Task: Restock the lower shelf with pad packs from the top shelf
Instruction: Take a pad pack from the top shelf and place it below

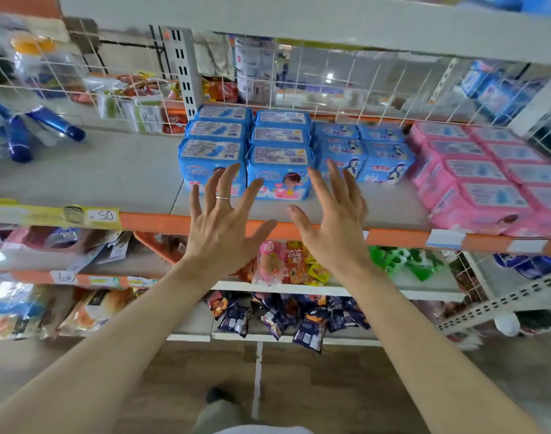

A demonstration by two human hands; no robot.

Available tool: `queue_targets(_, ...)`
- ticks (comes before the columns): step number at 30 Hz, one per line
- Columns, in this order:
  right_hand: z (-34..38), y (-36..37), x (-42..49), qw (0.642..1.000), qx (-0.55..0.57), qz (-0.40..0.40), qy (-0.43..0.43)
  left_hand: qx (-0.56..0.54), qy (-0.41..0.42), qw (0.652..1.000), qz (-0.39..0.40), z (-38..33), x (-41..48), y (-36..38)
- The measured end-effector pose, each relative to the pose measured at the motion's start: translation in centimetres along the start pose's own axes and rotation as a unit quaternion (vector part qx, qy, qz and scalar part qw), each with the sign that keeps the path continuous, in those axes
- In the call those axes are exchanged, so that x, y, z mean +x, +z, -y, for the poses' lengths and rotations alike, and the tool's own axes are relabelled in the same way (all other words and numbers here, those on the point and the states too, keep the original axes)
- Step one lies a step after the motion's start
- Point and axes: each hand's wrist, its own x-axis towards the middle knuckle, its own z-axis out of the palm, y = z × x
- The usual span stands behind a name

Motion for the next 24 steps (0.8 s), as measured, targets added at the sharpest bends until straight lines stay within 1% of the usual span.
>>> queue_targets(6,-3.1,-6.4,-3.2,1.000,0.005,-0.027,-0.015,-0.002,0.031,0.999,-0.033,-7.5,-0.6,-1.8)
queue_targets(13,-5.9,-12.7,-6.2,0.997,0.033,-0.060,-0.035,-0.014,0.056,0.997,-0.059,-14.6,-1.5,-4.3)
queue_targets(17,-6.8,-16.4,-6.5,0.995,0.022,-0.081,-0.047,-0.006,0.089,0.991,-0.099,-17.5,-1.0,-6.7)
queue_targets(21,-6.5,-20.4,-5.1,0.987,0.011,-0.135,-0.083,-0.005,0.118,0.983,-0.140,-19.7,0.9,-10.4)
queue_targets(24,-5.3,-23.7,-3.4,0.974,-0.004,-0.188,-0.126,0.004,0.151,0.970,-0.189,-21.0,3.1,-14.2)
